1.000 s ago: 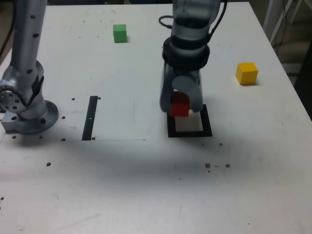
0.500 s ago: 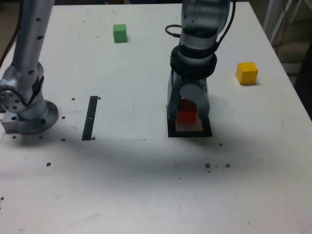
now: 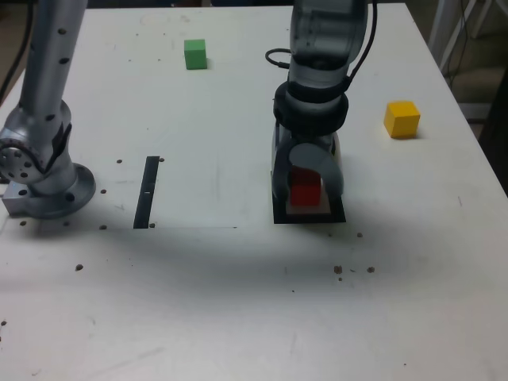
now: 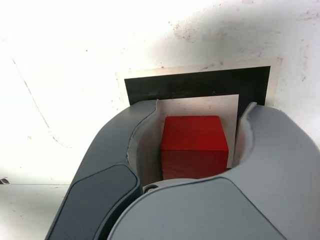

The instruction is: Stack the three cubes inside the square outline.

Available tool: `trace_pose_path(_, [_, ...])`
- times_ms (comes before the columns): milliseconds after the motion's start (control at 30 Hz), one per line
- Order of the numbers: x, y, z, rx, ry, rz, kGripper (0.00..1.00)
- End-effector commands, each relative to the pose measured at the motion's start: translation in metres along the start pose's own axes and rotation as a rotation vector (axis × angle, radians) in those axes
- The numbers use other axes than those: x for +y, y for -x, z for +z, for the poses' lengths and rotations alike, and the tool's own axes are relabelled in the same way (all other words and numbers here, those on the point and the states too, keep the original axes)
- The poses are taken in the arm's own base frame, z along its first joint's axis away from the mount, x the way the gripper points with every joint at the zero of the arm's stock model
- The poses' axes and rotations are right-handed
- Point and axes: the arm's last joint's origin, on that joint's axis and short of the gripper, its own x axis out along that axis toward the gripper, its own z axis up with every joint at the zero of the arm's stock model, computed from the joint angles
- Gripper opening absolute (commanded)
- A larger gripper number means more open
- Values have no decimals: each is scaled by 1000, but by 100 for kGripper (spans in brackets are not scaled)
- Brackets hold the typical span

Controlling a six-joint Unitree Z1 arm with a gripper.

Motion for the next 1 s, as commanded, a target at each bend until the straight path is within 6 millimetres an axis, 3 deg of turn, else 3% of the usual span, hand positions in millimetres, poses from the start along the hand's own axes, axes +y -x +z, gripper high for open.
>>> trace_pose_path(0, [0,5,-1,-13,1,-4,98])
trace_pose_path(200, [1,20,-9,-9,13,14,99])
trace_pose_path(400, [7,59,-13,-13,12,73,99])
trace_pose_path(667, [20,115,37,-58,-119,83,99])
trace_pose_path(967, [53,117,72,-105,-129,90,99])
